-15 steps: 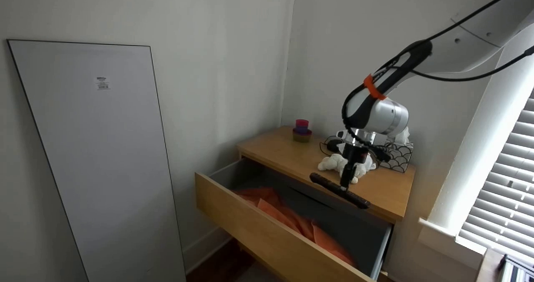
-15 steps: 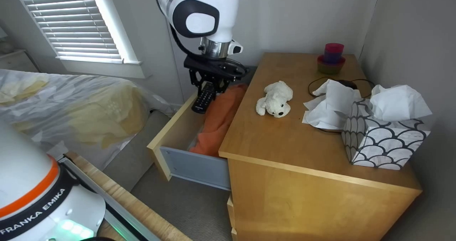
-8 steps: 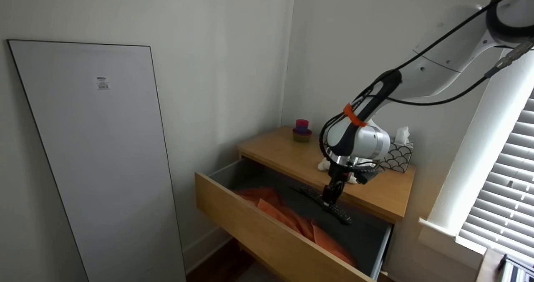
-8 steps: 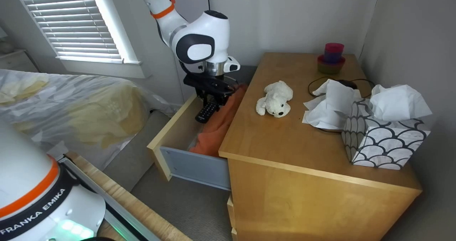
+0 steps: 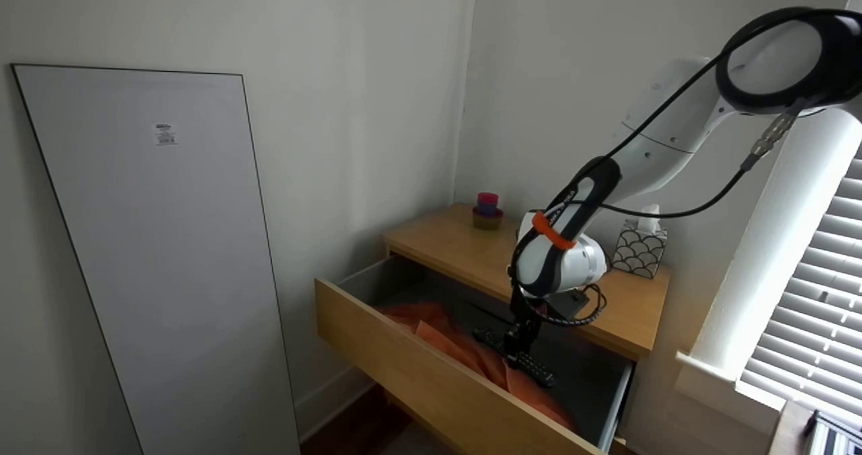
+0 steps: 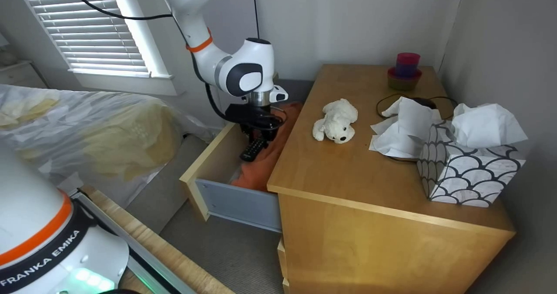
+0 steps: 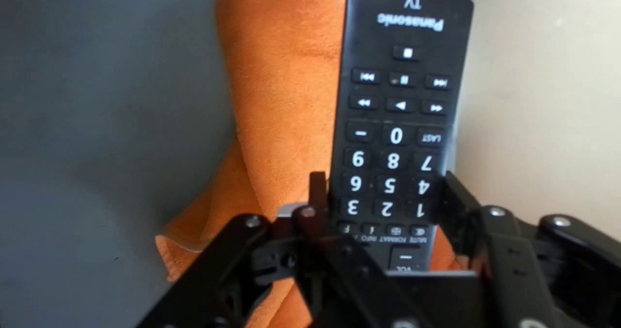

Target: Put the black remote control and white bear in the open drawer

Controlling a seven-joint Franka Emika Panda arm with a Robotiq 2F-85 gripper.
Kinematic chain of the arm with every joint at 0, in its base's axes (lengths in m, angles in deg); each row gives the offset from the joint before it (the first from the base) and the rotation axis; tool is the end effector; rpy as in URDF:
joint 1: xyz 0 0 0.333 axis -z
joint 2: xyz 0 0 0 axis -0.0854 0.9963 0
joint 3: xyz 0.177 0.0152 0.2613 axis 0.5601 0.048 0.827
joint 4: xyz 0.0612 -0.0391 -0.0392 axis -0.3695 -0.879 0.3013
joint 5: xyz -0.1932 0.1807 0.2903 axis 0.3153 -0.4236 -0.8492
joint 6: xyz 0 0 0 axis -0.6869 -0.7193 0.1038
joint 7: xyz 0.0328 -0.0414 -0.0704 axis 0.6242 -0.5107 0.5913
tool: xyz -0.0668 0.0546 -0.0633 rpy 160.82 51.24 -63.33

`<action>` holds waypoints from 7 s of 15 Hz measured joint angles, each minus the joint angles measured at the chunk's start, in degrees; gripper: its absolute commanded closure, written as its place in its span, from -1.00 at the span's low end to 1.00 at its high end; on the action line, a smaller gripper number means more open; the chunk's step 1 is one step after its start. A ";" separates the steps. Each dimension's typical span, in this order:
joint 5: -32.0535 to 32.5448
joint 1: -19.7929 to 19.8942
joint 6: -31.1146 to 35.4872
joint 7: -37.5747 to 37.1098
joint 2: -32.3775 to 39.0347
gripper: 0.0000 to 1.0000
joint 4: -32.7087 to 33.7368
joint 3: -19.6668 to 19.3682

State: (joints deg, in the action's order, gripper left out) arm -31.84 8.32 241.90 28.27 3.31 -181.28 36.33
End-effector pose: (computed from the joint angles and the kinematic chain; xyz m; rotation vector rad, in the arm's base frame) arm 0.5342 0.0020 0.0803 -3.0136 -0.3386 0.1035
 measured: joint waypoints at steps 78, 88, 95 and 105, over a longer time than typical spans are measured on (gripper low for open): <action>4.28 11.44 -19.22 20.23 -9.74 0.94 17.63 2.60; 3.21 2.38 -17.38 14.20 -5.89 0.94 18.49 4.86; 3.37 0.81 -14.02 7.59 4.81 0.94 25.91 4.81; 4.67 -0.94 -13.23 4.10 9.47 -0.95 30.20 4.98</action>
State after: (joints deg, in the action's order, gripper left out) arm -27.17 7.38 228.67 32.37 12.78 -151.07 41.31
